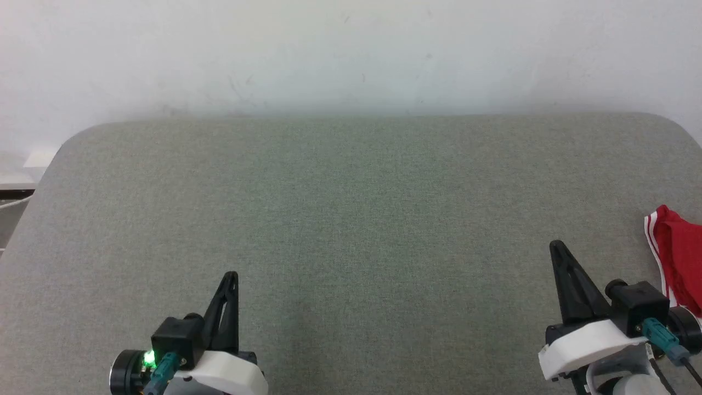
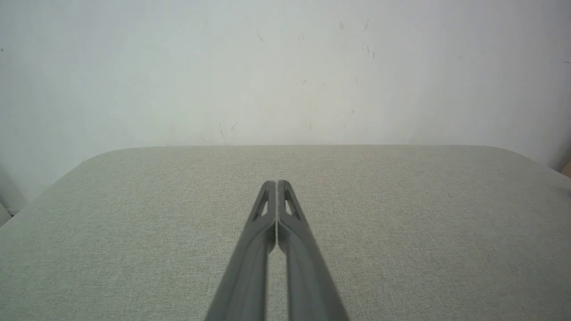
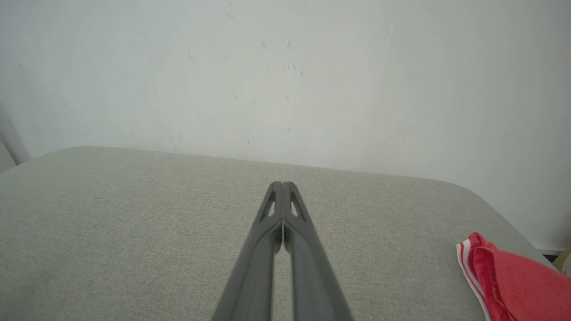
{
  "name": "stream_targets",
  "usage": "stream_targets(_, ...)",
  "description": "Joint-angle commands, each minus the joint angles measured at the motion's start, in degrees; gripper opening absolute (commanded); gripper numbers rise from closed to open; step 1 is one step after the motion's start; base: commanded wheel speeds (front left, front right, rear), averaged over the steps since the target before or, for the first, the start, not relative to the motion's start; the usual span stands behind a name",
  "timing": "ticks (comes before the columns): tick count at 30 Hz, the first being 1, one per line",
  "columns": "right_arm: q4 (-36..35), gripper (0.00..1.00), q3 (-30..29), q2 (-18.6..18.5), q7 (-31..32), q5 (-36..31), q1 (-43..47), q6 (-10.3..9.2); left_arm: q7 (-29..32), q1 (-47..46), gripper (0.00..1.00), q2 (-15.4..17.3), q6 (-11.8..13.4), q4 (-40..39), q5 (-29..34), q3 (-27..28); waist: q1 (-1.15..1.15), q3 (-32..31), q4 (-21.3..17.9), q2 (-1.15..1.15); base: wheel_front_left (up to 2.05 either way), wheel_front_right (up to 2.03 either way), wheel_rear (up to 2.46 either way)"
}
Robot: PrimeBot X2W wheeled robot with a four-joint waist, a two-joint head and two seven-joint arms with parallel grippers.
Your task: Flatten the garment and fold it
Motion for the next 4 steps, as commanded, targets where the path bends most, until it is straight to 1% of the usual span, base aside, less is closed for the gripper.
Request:
stream_targets(1,-0.4,0.0,0.2,0.1,0.4,-0.5,-0.2,-0.04,0.4,-0.9,0.0,0.0,0.5,-0.5,0.6,0.4,0.0,0.0,0.0,0.0,0.0,0.0,0.0)
stream_targets(4,-0.6,0.0,0.3,0.1,0.8,-0.6,-0.2,-0.05,0.8,-1.0,0.0,0.0,0.5,-0.6,0.7,0.5,0.0,0.1,-0.1,0.0,0.0,0.0,0.0)
